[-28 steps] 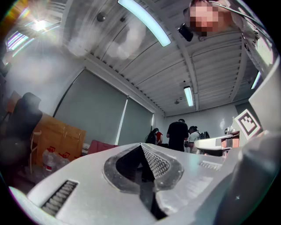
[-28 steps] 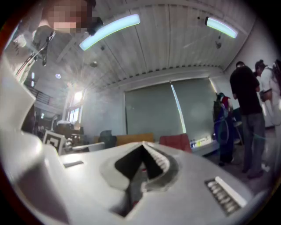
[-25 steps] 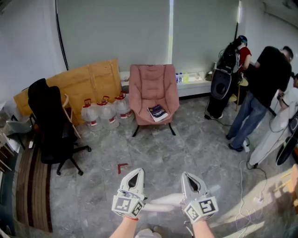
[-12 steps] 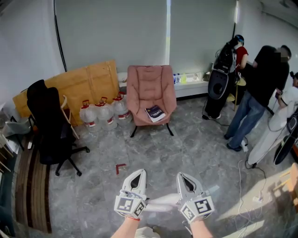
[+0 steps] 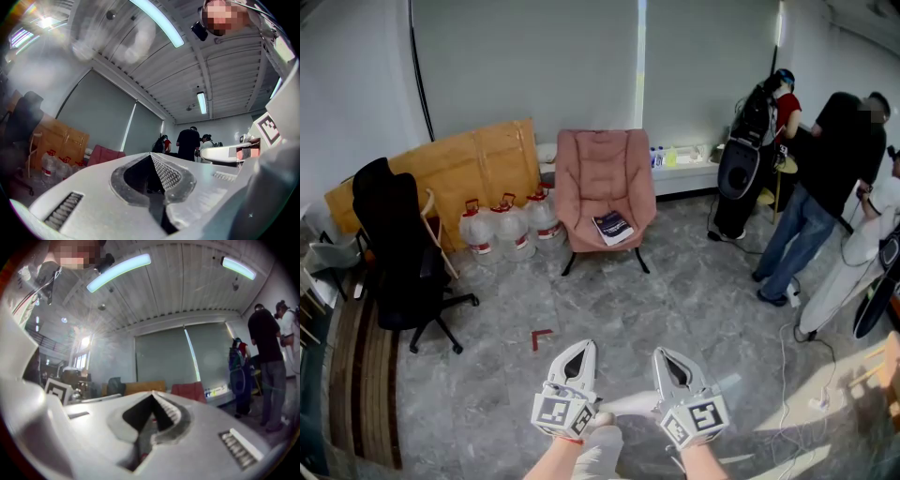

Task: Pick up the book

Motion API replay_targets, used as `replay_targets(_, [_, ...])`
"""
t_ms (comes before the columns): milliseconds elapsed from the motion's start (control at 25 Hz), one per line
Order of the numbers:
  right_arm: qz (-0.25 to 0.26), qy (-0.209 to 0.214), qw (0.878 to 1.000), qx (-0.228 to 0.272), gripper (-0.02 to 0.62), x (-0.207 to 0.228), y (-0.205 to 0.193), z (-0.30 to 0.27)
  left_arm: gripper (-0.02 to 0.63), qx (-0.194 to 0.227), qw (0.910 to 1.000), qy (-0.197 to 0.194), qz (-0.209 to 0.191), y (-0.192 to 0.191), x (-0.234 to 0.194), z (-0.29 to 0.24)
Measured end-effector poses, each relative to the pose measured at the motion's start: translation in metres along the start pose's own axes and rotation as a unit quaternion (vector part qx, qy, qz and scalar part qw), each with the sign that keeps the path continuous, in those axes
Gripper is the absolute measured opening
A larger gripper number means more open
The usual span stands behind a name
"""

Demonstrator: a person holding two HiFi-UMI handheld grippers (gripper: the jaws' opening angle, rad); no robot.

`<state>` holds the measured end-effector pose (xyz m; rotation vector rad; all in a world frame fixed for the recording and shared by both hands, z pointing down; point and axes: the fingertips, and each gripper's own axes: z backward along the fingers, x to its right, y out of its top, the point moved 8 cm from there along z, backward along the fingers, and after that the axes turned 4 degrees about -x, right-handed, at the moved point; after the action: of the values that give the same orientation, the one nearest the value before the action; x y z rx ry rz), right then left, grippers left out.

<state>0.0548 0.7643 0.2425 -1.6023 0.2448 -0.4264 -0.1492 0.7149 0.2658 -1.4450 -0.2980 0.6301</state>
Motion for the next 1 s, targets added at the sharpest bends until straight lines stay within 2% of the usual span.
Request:
replay_targets(200, [0.017,0.002,1.000,-0.002,0.011,0.011,-0.001,-0.019,0.009,-0.003,1.0000,-0.007,-0.004,-0.008,-0.009,-0.024])
replay_targets(560, [0.008,-0.001,1.000,-0.009,0.011,0.053,0.004,-0.080,0.009,-0.006,1.0000,-0.004,0.000,-0.016,-0.043,-0.090])
replay_targets(1000, [0.006,-0.002,1.000,-0.011,0.012,0.086,0.007,-0.154,0.009,-0.005,1.0000,-0.007,-0.003,-0.017,-0.087,-0.160])
